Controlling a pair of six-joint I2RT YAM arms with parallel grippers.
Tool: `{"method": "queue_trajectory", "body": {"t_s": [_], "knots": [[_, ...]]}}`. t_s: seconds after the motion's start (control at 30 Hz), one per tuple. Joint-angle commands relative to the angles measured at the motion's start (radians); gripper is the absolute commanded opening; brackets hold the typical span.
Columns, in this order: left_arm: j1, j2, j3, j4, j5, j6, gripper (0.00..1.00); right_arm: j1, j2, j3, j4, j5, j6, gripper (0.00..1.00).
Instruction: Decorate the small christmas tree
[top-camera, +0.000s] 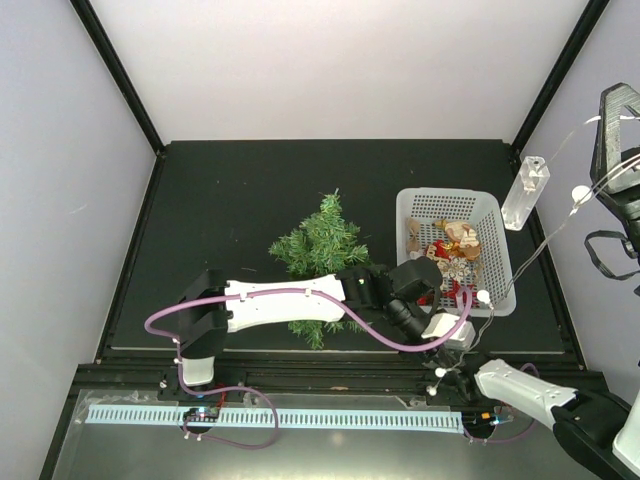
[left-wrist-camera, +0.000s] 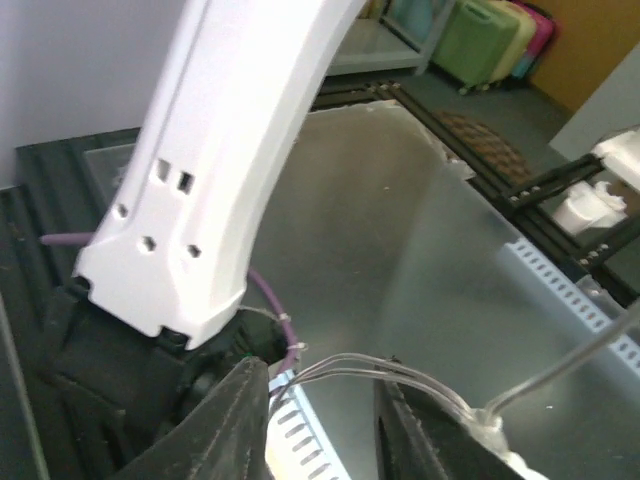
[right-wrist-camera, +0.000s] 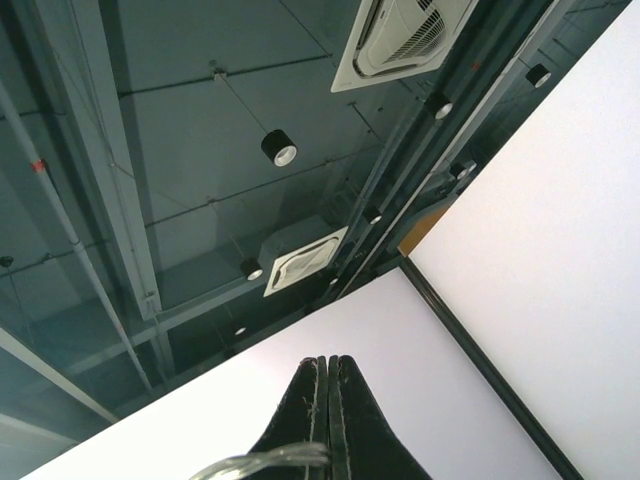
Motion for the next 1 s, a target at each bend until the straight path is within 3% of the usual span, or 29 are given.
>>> {"method": "queue_trajectory", "body": {"t_s": [0.0,0.07,0.13,0.2,0.33,0.53,0.6,0.67,0.73,0.87,0.97], "knots": [[-0.012,-0.025,0.041,-0.044,0.13,0.031,0.28,0.006,-0.02,-0.015,0.036,-0.003,0.004,0.01],[-0.017,-0.034,0.046,-0.066,0.159,0.04,0.32,0.006,-0.03,-0.036,0.051,-0.003,0.004,0.01],[-0.021,-0.043,0.046,-0.071,0.169,0.041,0.48,0.006,-0.037,-0.058,0.065,-0.005,0.01,0.01],[-0.023,-0.049,0.045,-0.063,0.185,0.034,0.54,0.007,-0.038,-0.066,0.073,-0.008,0.013,0.01],[-0.023,-0.063,0.045,-0.015,0.232,-0.022,0.53,0.007,-0.035,-0.066,0.078,-0.009,0.017,0.01],[-0.031,-0.071,0.071,0.002,0.275,-0.062,0.39,0.006,-0.045,-0.076,0.078,-0.002,0.018,0.01],[-0.035,-0.072,0.072,0.001,0.287,-0.064,0.42,0.006,-0.051,-0.083,0.081,0.0,0.02,0.01],[-0.04,-0.075,0.072,-0.005,0.291,-0.063,0.55,0.006,-0.05,-0.083,0.085,-0.001,0.023,0.01],[-0.048,-0.075,0.074,-0.006,0.29,-0.057,0.62,0.006,-0.05,-0.083,0.085,-0.002,0.024,0.01],[-0.054,-0.062,0.089,-0.013,0.284,-0.056,0.67,0.006,-0.05,-0.085,0.088,-0.002,0.028,0.01],[-0.055,-0.057,0.097,-0.018,0.269,-0.053,0.65,0.006,-0.047,-0.085,0.09,-0.005,0.031,0.01]]}}
